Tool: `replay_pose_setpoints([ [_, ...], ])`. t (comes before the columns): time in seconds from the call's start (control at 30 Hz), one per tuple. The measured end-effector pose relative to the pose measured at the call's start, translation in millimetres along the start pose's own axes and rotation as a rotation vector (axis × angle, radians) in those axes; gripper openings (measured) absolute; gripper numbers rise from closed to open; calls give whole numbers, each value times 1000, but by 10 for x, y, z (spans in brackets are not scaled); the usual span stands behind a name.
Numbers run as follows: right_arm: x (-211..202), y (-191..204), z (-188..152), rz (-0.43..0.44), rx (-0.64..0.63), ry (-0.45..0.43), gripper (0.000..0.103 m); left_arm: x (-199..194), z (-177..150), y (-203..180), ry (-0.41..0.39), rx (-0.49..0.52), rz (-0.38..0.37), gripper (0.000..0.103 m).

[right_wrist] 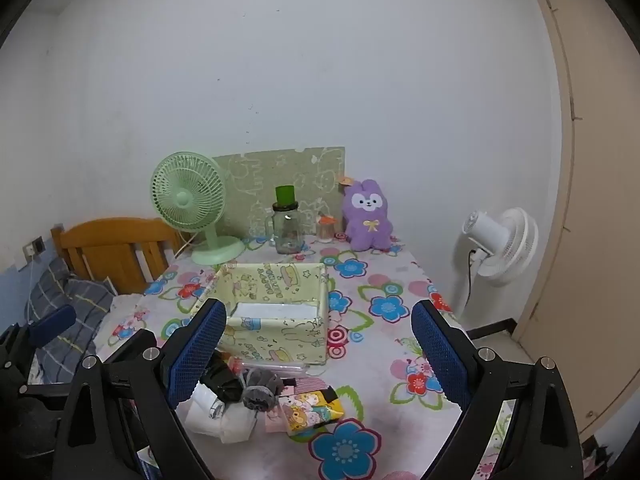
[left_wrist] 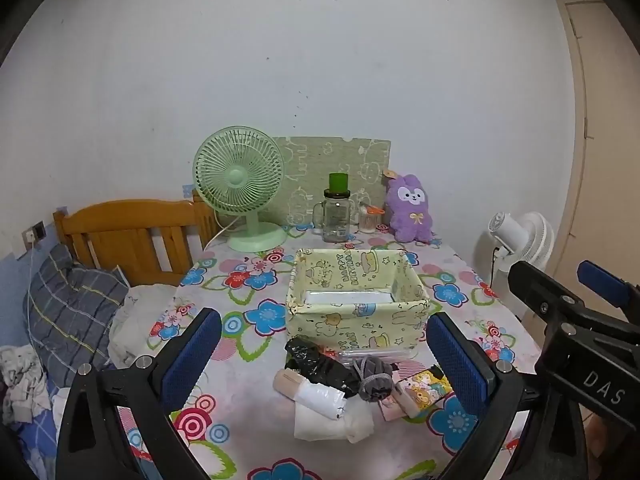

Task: Organize soft objects

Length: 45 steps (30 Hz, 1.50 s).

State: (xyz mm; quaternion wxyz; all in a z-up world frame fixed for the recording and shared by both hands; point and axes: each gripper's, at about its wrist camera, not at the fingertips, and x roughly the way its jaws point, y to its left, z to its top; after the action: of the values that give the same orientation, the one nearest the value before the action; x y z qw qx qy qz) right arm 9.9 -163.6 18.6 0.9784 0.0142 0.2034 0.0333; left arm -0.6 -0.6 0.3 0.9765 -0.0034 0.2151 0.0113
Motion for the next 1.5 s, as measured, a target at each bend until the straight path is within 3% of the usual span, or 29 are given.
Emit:
replay_pose_setpoints([
  [0.1, 0, -7, -11, 14, 0, 13, 96, -52, -36, -82, -18, 32, 18, 103],
  [0.17, 0, -43, 6, 20, 20, 32, 96, 11, 6, -35, 32, 1, 2, 103],
  [0.23, 22, -24, 3, 12, 23, 43, 96, 36, -9, -70, 32, -2, 2, 103],
  [1.03, -6, 21, -30, 2, 18, 40, 96, -4, -25, -49, 27, -7, 0, 102],
  [1.5, 49, 11, -32, 10, 30, 43, 103, 17, -9, -38, 36, -7, -6, 103],
])
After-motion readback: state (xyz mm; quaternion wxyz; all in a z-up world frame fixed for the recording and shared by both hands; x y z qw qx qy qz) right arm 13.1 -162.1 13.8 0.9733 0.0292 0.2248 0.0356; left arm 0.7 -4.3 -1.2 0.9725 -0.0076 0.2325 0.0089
